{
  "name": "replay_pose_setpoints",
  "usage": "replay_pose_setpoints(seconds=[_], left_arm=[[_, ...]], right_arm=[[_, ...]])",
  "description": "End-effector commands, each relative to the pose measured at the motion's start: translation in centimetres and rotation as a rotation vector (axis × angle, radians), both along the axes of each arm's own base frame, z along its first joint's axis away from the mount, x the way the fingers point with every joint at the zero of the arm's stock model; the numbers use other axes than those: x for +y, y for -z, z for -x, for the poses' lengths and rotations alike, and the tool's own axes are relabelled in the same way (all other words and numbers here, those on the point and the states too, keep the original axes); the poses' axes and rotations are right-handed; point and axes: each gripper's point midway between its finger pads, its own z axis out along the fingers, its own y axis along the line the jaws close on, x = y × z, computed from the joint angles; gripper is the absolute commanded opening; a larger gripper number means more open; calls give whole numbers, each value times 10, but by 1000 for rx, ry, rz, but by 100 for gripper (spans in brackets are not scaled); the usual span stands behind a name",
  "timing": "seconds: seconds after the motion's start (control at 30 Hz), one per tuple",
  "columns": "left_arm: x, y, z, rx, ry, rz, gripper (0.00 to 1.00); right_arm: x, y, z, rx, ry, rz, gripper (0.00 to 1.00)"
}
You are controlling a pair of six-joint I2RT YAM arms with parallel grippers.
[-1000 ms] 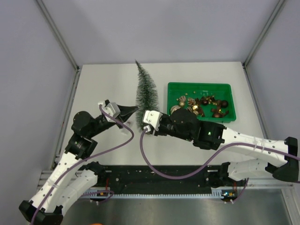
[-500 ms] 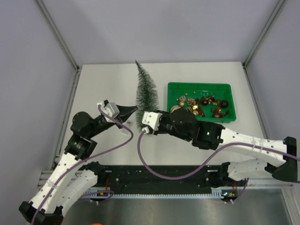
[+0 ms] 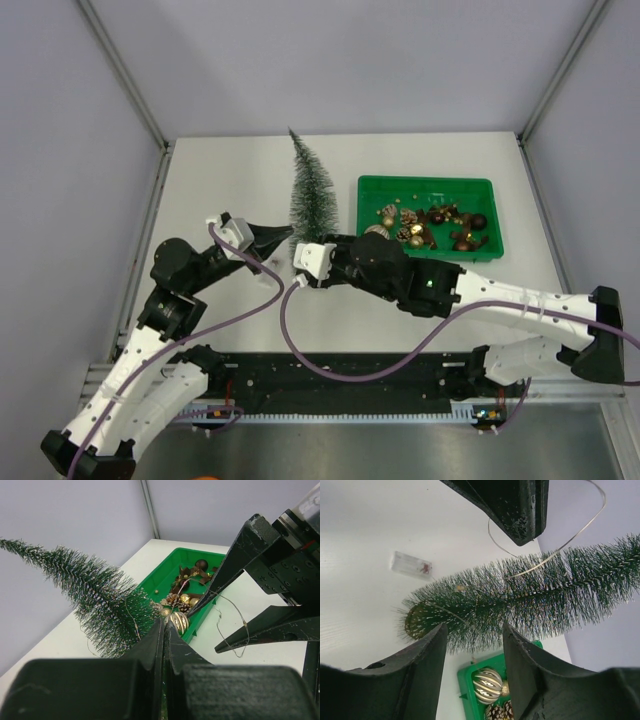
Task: Decorate the small christmas tree
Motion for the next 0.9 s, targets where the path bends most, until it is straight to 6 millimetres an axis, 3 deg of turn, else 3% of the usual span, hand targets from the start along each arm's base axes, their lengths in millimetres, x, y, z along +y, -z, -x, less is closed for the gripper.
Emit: replay_pose_setpoints(seconds=[0.0,0.1,0.23,0.33,0.5,0.7,0.87], left_arm=[[2,-11,3,-29,1,29,0],[1,-11,4,-25,5,35,0],[3,-12,3,-20,-2,36,0],[4,-12,3,-19,-11,33,0],[15,-12,-10,42,-111,93,0],[32,0,-28,139,-253,156,0],[47,-2,-41,163,-356,219,0]], right_arm=[[5,-34,-7,-46,7,-90,47],[12,-30,-6,-37,-9,-78,37],[19,-23,-4,-10,-33,-53,7],[15,-24,-2,10,-32,-58,0],[-2,-41,13,58,-46,-128,0],[-28,-93,27,63,-52,-276,0],[-25,-122,26,21,-67,-306,0]])
